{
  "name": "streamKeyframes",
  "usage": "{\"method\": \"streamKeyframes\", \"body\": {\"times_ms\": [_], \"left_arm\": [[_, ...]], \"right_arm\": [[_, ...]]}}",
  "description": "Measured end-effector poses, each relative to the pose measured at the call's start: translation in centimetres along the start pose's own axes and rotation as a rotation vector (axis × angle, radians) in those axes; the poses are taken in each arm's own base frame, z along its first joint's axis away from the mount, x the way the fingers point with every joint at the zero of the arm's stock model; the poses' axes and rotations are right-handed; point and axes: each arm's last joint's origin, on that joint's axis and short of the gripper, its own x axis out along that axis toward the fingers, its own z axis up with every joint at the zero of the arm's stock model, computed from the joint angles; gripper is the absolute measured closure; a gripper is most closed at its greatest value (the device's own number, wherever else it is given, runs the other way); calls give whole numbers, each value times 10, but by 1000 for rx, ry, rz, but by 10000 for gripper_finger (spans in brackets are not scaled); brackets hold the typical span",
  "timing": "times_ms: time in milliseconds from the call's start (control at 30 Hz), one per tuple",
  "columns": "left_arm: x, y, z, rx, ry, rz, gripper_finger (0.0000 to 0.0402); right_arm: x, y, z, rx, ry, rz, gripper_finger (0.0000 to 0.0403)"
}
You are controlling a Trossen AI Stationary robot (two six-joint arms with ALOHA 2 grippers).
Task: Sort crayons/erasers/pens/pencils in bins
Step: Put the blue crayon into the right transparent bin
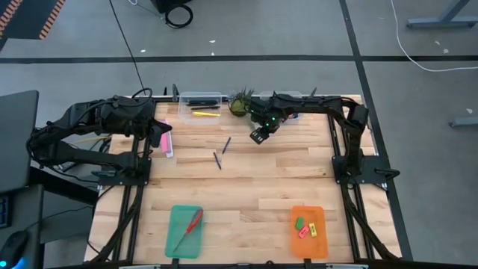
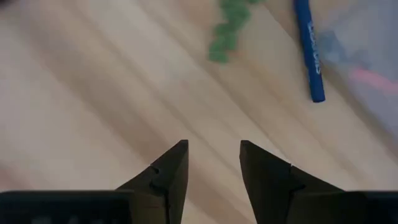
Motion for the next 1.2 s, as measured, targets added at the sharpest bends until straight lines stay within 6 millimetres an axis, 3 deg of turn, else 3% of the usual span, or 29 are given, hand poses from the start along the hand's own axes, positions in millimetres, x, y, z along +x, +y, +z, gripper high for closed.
{"method": "streamKeyframes", "body": {"times_ms": [200, 433, 833, 1200], "left_arm": [[0, 0, 0, 0, 0, 0, 361], [0, 0, 0, -12, 0, 0, 369], [0, 0, 0, -19, 0, 0, 366], [0, 1, 1, -42, -17, 20, 367]], "right_arm": [[16, -16, 5, 176, -94, 12, 252], [10, -17, 23, 377, -273, 44, 254], [10, -32, 19, 798, -319, -104, 269], [10, -29, 19, 736, -331, -117, 270]]}}
